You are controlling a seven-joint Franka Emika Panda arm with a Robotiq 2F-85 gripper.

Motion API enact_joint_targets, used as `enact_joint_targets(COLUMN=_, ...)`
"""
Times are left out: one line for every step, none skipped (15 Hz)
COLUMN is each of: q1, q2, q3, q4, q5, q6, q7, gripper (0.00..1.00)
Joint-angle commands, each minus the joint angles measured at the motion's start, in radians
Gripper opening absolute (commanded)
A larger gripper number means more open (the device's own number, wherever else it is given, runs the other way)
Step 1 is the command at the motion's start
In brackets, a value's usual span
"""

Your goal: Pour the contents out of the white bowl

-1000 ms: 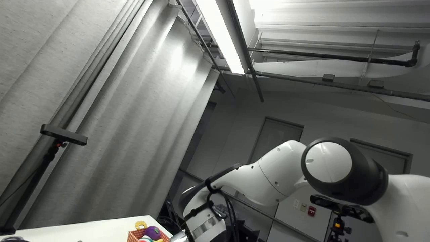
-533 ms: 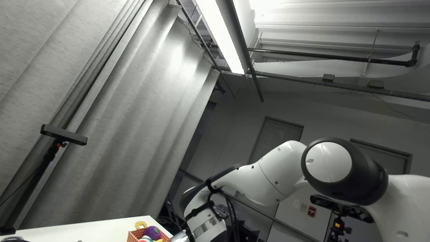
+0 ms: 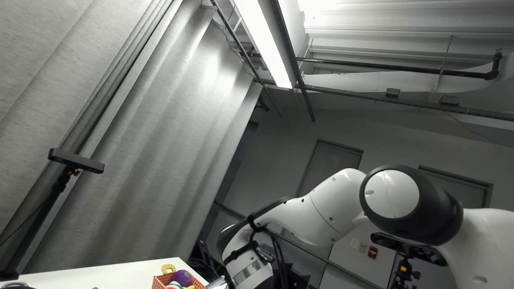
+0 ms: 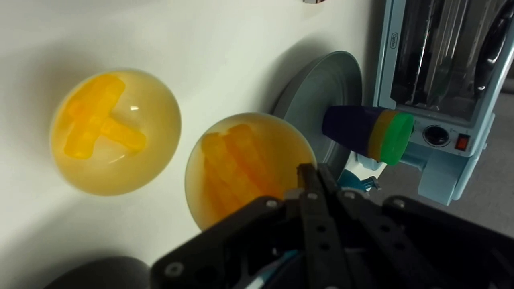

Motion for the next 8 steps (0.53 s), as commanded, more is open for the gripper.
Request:
enact_joint_targets(q1=0.009, q2=-0.034, q3=-0.014, q4=-0.026, q5=0.016, q6=-0.031, q7=-0.037, gripper=0.01)
enact_joint_targets(q1=0.003, q2=-0.035, q3=-0.01, q4=-0.024, q5=0.01, q6=-0.054, q7=-0.085, gripper=0.01)
enact_joint_targets(q1=-0.01, q2=-0.039, q3=-0.001, q4=-0.022, q5=0.029, q6=-0.09, q7=-0.164, gripper=0.01)
enact_joint_targets(q1=-0.006, q2=-0.036, q3=-0.004, q4=-0.019, q5=0.027, q6=-0.104, q7=-0.188, gripper=0.01)
enact_joint_targets(q1=-0.004, q2=-0.037, q3=-0.007, q4=-0.019, q5=0.028, q6=-0.119, q7=-0.216, gripper=0.01)
enact_joint_targets(q1=0.0, q2=-0.036, q3=-0.011, q4=-0.018, q5=0.024, q6=-0.132, q7=-0.225, gripper=0.01)
enact_joint_targets(q1=0.004, q2=-0.036, q3=-0.017, q4=-0.017, q5=0.018, q6=-0.135, q7=-0.224, gripper=0.01)
enact_joint_targets(q1=0.009, q2=-0.036, q3=-0.021, q4=-0.018, q5=0.013, q6=-0.132, q7=-0.211, gripper=0.01)
